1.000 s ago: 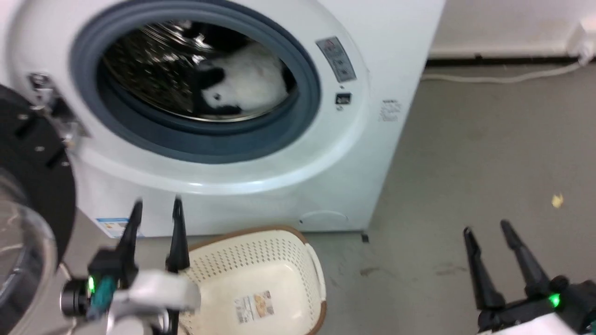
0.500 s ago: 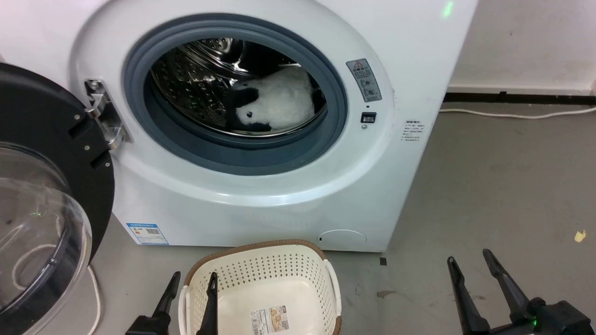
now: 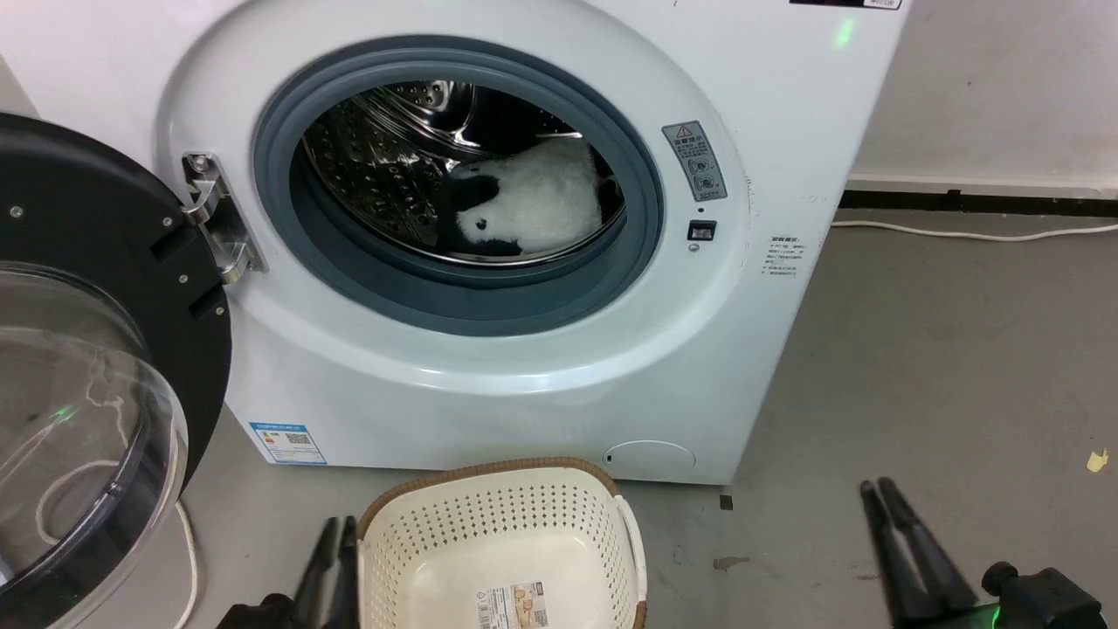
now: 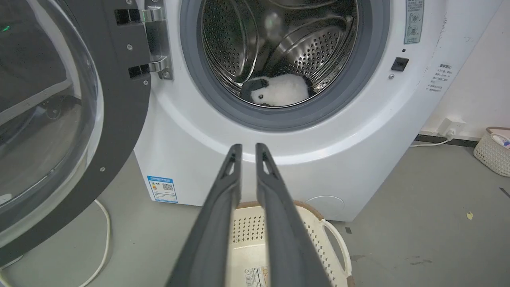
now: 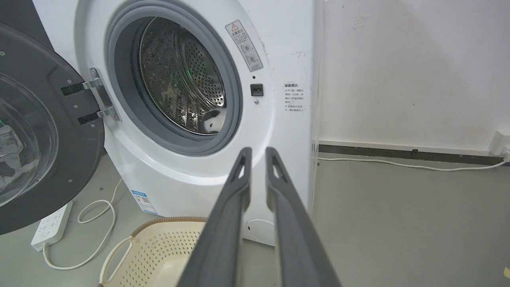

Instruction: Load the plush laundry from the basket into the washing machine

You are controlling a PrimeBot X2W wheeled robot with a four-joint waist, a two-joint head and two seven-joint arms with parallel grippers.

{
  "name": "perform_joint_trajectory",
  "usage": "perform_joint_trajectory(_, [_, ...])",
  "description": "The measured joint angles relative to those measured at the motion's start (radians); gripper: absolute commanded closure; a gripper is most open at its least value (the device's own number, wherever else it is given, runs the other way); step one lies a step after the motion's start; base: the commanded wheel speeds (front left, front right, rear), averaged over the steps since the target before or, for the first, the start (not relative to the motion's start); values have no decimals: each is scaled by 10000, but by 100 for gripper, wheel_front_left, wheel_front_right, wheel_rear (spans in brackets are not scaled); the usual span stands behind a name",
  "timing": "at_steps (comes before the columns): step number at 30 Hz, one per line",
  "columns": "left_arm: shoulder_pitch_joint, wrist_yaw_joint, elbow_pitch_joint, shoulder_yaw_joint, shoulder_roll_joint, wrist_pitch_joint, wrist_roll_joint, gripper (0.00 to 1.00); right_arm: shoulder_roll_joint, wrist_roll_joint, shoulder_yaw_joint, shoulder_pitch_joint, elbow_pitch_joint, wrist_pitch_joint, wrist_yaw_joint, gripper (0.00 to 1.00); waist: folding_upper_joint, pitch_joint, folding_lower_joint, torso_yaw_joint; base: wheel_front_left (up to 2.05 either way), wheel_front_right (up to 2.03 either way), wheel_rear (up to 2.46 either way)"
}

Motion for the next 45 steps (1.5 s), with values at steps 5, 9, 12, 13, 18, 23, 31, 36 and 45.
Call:
perform_joint_trajectory(5, [-2,2,0,12,-17,52,15,100,0,-4,-13,0,0,58,-2,100,0,-6,0,-1,0,0,0])
perform_joint_trajectory(9, [-14,0,-4,33,-40,134,40,100,6,-82,-38,-12,0,136,0,100,0,-11,0,-3,0,0,0])
perform_joint_trajectory(12, [-32,0,-12,56,-52,192,119,100,23,-150,-56,-22,2,184,-2,100,0,-15,0,-4,0,0,0])
perform_joint_trajectory(13, [-37,-2,-13,61,-56,205,130,100,33,-153,-61,-24,2,194,-2,100,0,-17,0,-5,0,0,0])
perform_joint_trajectory(18, [-115,-6,-21,98,-81,328,217,100,67,-257,-102,-34,4,301,-2,100,0,-24,1,-7,0,0,0])
perform_joint_trajectory(23, [-131,-86,-35,146,-94,395,318,100,105,-343,-150,-120,10,408,-2,100,0,-31,0,-10,0,0,0])
perform_joint_trajectory(31, [-187,-100,-63,255,-123,545,477,100,194,-466,-224,-133,29,593,-2,100,0,-42,0,-13,0,0,0])
perform_joint_trajectory(36, [-298,-174,-102,291,-140,679,552,100,224,-556,-267,-227,46,692,-2,100,0,-49,0,-15,0,0,0])
perform_joint_trajectory(45, [-382,-180,-148,359,-186,863,669,100,274,-769,-337,-330,65,880,-2,100,0,-61,0,-19,0,0,0])
